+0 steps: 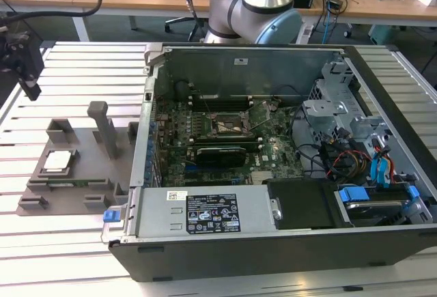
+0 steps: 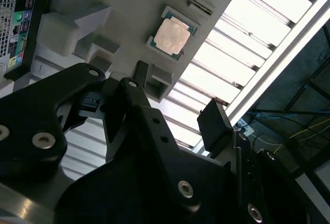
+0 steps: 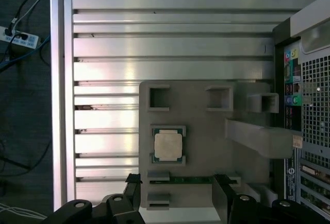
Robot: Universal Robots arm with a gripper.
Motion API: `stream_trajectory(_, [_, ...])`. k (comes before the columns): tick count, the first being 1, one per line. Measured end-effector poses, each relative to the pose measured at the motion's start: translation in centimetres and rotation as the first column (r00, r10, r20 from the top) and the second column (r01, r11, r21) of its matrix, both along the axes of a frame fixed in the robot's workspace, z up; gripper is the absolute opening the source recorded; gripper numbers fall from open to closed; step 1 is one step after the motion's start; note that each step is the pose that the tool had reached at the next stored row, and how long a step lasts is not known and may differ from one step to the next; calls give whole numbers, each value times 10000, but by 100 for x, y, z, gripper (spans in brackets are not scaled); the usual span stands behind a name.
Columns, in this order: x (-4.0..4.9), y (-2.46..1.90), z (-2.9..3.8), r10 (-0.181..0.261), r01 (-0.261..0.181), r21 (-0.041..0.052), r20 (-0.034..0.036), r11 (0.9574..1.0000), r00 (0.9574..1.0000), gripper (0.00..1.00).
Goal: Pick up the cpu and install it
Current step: 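Pick up the cpu and move it towards the insertion slot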
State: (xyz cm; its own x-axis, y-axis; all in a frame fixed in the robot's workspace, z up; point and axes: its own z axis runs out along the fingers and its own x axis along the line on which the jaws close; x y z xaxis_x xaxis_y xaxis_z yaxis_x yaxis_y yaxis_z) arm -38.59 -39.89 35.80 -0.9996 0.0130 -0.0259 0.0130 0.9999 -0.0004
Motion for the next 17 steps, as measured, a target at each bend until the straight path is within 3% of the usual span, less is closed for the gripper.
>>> stream_trajectory(17, [0, 0, -118, 0, 0, 1, 1, 10000, 10000, 66])
